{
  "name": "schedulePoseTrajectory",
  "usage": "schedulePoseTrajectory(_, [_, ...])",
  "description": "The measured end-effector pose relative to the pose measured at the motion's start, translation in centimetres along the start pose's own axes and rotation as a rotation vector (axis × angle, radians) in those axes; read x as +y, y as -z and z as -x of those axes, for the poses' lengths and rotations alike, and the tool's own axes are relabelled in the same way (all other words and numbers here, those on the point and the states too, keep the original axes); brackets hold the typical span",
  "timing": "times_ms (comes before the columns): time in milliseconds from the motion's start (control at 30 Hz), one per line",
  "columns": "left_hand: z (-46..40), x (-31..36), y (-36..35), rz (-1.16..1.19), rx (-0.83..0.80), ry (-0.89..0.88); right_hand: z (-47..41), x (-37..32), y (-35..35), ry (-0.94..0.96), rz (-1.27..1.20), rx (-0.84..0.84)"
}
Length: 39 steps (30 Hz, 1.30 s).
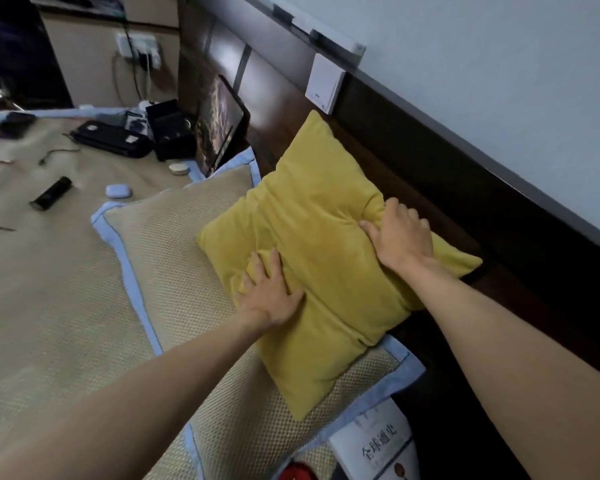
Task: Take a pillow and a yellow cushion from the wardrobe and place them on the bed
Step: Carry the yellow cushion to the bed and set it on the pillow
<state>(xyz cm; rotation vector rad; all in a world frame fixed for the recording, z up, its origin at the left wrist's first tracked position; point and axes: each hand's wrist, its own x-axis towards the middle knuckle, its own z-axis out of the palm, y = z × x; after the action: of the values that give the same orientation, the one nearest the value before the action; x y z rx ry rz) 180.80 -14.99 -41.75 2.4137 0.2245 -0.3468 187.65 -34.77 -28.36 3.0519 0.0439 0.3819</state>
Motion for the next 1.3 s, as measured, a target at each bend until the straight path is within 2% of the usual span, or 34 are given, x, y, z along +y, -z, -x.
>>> schedulePoseTrajectory(100, [0.2,1.0,1.0,-0.032,0.027,0.004,-1.1,0.7,1.8,0.038,-0.096,0.260])
schedulePoseTrajectory(200, [0.0,3.8,3.4,0.069,0.129,-0.044,-2.3,1.7,4.6,0.076,-0.080,0.507])
schedulePoseTrajectory(233, [-0.3,5.1,4.2,0.125,0.183,-0.088,-2.5,2.0,5.0,0.065,-0.040,0.505])
schedulePoseTrajectory(367, [-2.0,9.1,6.3,0.255,0.429,-0.278,-2.6,2.0,4.7,0.054,0.040,0.274])
schedulePoseTrajectory(433, [-3.1,10.3,5.8,0.246,0.480,-0.405,-2.1,0.9,4.5,0.150,0.066,0.302])
schedulePoseTrajectory(500, [-3.9,9.8,4.0,0.214,0.434,-0.421,-1.2,-0.5,3.9,0.310,0.165,0.308])
schedulePoseTrajectory(567, [-4.0,7.0,1.3,0.166,0.306,-0.250,0.5,-1.0,2.3,0.421,0.309,0.102])
schedulePoseTrajectory(600, [-3.8,5.1,0.0,0.125,0.239,-0.148,1.0,-0.8,1.5,0.405,0.352,0.002])
schedulePoseTrajectory(667, [-3.0,1.8,-1.3,-0.014,0.163,-0.048,1.3,-1.0,1.0,0.297,0.347,-0.048])
schedulePoseTrajectory(700, [-2.9,0.9,-1.3,-0.066,0.168,-0.066,1.4,-1.8,1.1,0.281,0.320,-0.018])
schedulePoseTrajectory(767, [-3.1,1.0,-0.3,-0.052,0.261,-0.172,1.4,-4.0,1.0,0.392,0.290,0.077])
schedulePoseTrajectory(833, [-3.0,2.1,0.9,0.056,0.324,-0.213,1.0,-4.5,0.5,0.568,0.426,0.047])
schedulePoseTrajectory(867, [-2.7,2.5,1.1,0.092,0.280,-0.212,0.6,-3.5,0.4,0.584,0.514,0.010])
schedulePoseTrajectory(1000, [-0.1,-0.9,-2.9,-0.153,-0.059,-0.130,-1.3,-0.1,1.6,0.285,0.571,-0.022])
schedulePoseTrajectory(1067, [0.8,-3.4,-3.6,-0.165,-0.192,-0.078,-1.2,-0.9,1.7,0.248,0.572,-0.063])
schedulePoseTrajectory(1133, [1.8,-5.0,-2.9,-0.223,-0.237,-0.083,-0.6,-2.8,2.4,0.239,0.509,-0.096])
schedulePoseTrajectory(1233, [3.8,-6.1,-0.1,-0.286,-0.194,-0.155,1.6,-5.5,4.3,0.298,0.355,-0.104])
schedulePoseTrajectory(1300, [5.1,-5.9,3.0,-0.271,-0.176,-0.179,3.4,-6.6,5.2,0.307,0.328,-0.279])
